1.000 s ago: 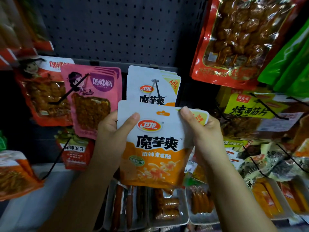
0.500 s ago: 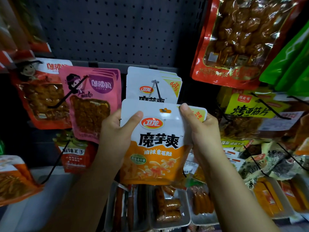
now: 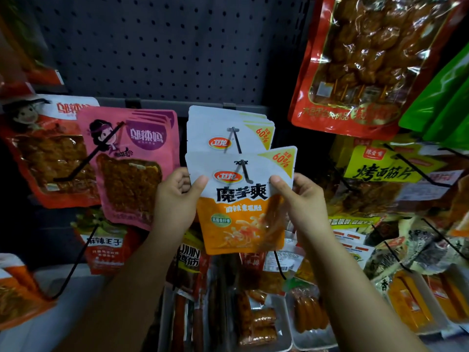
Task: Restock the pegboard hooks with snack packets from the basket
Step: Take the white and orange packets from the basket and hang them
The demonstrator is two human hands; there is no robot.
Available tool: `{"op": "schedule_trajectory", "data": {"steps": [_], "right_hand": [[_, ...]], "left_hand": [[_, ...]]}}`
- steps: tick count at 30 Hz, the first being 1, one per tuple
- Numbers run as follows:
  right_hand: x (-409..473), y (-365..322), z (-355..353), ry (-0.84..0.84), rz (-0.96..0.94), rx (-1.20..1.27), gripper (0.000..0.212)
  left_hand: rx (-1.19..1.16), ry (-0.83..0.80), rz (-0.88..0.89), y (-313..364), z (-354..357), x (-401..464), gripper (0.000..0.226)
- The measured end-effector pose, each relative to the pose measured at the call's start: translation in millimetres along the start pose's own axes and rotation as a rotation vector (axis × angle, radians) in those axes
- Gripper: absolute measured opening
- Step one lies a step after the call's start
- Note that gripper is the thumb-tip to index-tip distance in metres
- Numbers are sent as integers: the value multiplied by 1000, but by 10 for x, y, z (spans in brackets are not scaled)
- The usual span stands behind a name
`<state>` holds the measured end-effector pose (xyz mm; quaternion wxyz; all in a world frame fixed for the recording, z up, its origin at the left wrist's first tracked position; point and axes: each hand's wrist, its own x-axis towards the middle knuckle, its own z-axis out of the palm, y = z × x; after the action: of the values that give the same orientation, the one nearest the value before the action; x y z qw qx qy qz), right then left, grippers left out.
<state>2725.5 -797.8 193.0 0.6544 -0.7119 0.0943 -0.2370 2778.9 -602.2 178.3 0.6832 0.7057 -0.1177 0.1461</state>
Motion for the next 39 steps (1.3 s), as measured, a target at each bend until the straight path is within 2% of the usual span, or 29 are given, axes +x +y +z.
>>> {"op": "schedule_trajectory", "data": {"steps": [3,7,11,15,20,24,26,28,30,32,34,39], "right_hand": [[193,30,83,27,-1,-47,4],[445,92,213,71,11,-136,14],[631,134,324,145,24,-220,29],[774,135,407,226,11,-363,47],[888,177,516,232,1,-470,42],[847,256,557,266,10,-435,38],[749,367,543,246,-15,-375,37],[609,534,518,174,10,-326,48],[447,691,511,89,62,-288,59],[325,817,520,17,63,-261,59],[271,888,527,-23,41,-291,55],[367,931,544,6,34,-381,55]], "left_hand": [[67,29,-10,-32,58,215,3],[171,74,2,-66,144,482,2],[307,176,-30,-127,302,660,15],[280,243,-112,-141,466,806,29],[293,223,-109,-171,477,968,25],[280,208,-81,-197,460,961,28],[284,199,-38,-270,438,862,35],[337,188,-27,-376,425,702,50],[369,143,-58,-490,424,542,69],[382,88,-104,-588,422,424,81],[406,40,-121,-655,411,356,85],[426,-11,-133,-681,398,375,86]]}}
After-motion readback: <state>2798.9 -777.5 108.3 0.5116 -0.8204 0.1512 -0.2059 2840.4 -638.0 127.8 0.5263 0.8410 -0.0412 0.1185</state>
